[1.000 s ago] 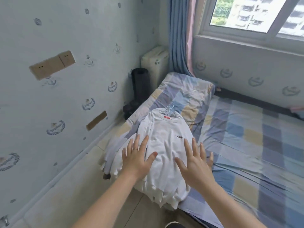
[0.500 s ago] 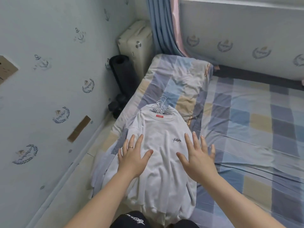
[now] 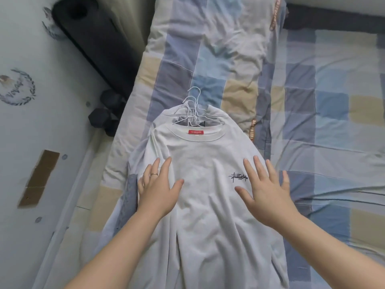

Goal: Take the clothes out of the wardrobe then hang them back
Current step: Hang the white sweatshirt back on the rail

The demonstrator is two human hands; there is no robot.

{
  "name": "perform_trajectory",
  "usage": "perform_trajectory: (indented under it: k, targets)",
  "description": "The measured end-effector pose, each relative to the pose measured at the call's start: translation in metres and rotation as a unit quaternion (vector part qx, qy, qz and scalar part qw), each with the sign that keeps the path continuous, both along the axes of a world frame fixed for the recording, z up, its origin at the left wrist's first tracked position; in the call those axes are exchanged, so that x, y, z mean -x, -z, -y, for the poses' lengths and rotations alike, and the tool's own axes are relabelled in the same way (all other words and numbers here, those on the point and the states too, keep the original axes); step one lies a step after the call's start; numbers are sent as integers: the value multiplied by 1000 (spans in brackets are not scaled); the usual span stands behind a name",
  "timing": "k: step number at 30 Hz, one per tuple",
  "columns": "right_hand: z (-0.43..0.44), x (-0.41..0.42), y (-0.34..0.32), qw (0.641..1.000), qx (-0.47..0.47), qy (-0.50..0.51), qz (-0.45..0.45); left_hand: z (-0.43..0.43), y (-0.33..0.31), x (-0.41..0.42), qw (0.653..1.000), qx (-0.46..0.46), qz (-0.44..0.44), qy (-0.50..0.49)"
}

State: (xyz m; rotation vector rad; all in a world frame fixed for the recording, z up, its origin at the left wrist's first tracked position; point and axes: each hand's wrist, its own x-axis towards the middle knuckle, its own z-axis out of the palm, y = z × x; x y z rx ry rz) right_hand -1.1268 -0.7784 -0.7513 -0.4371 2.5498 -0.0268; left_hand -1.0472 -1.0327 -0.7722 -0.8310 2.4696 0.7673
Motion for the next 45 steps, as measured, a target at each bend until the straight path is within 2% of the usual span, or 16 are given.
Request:
perform_trajectory:
  k: [3,6,9,12,16,19,22,25,27,31,34,41,45]
  targets:
    - [23,35,68,1000,-5,14,7,29,60,30,1000,3,-10,24]
    - [41,74,135,1000,-2,23,12,57,110,63,998,46,-31,39]
    - [56,114,186,999,7,34,-29,84,146,101,994,80,-67,33]
    - [64,150,215,996,16,54,-67,100,164,133,993,92,-76,23]
    - [65,175,230,997,7,74,-37,105,171,154,989,126,-74,18]
    - [68,176,223,993,29,107,-41,103,164,156,987,107,-118,-10]
    - [66,178,201,980,80,177,-38,102,148,148,980,49,-188,-32]
    - [52,178,168,975,139,172,-22,103,124,138,970,-27,-234,-54]
    - [40,172,138,976,176,126,-33,104,106,130,969,-73,-230,-58]
    - [13,145,58,982,177,59,-39,109,67,107,965,-156,-204,-48]
    - [-6,119,-5,982,173,51,-53,106,20,96,962,-194,-188,-33]
    - [-58,41,-141,961,208,161,-88,58,-107,71,950,-251,-180,36]
    - [-90,-27,-202,930,245,235,-139,20,-161,48,943,-259,-197,76]
